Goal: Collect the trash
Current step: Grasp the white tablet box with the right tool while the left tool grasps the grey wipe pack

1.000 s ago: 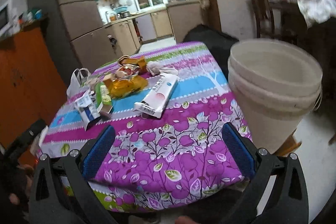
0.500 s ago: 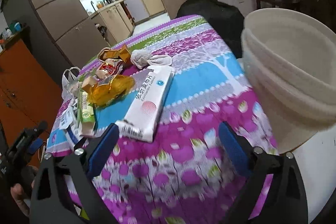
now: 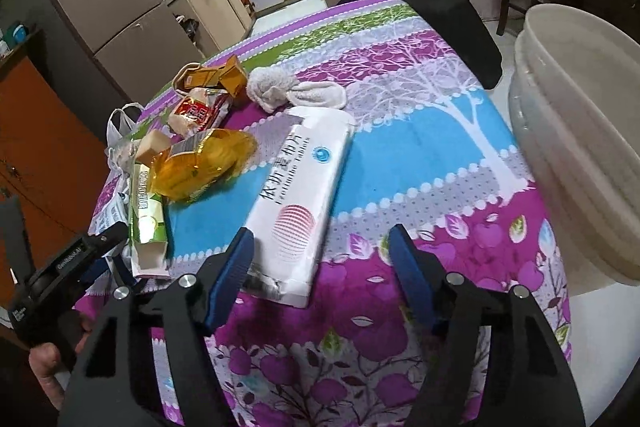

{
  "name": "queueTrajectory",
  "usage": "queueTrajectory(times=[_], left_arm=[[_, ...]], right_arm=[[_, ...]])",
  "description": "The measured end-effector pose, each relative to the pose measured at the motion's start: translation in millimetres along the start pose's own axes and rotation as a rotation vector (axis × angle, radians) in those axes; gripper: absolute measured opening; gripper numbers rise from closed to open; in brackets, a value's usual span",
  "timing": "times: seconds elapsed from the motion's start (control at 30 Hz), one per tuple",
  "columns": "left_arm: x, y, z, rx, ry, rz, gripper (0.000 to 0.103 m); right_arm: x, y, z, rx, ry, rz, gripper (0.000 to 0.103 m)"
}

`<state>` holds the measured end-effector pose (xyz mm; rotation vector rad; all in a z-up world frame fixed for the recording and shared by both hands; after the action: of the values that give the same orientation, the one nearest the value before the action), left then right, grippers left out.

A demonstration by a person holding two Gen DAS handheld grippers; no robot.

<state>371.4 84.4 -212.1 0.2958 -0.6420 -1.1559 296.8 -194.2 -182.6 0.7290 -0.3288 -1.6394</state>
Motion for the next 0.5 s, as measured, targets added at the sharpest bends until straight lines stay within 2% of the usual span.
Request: queueTrajectory(times=[0.1,0.23,0.37,0.43,0.47,0.5], left_arm=[[3,-1,1,0.014,-0.018,-0.012,0.068],[4,-4,3,0.023,-0.042,-0.029,0.058],[2,-4,4,0.024,-0.058,-0.017,0.054],[1,-5,5,0.021,-0.069,-0.019,0.051],[0,-5,5,0.017,-0.076,-0.016,0.050],[0,-5,6,0.013,-0.082,-0.014,0.049]], right_arm=[[-10,5,2,0.009,0.009,0.010,0.067],[-16,9,-8,-0.020,-0.021,0.025,0.067],[-22,8,-26,-0.056,-0.060,0.044,0.067],[-26,7,-30,-0.044,-0.099,0.079,0.062],[-26,7,-31,-0.034,-0.138,0.103,0.052],[-26,6,-31,-0.029,-0.158,0.116,0.049]])
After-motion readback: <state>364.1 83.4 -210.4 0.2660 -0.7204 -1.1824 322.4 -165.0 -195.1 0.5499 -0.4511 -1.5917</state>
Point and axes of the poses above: each gripper's, at about its wrist camera, not at the fingertips, and z roughly against the way its jaws point, x to its right, y to its top, the point moved 9 cm from there along -z, roughly the way its jaws point, and after that the axes turned 6 degrees about z, right-handed, at the moved point
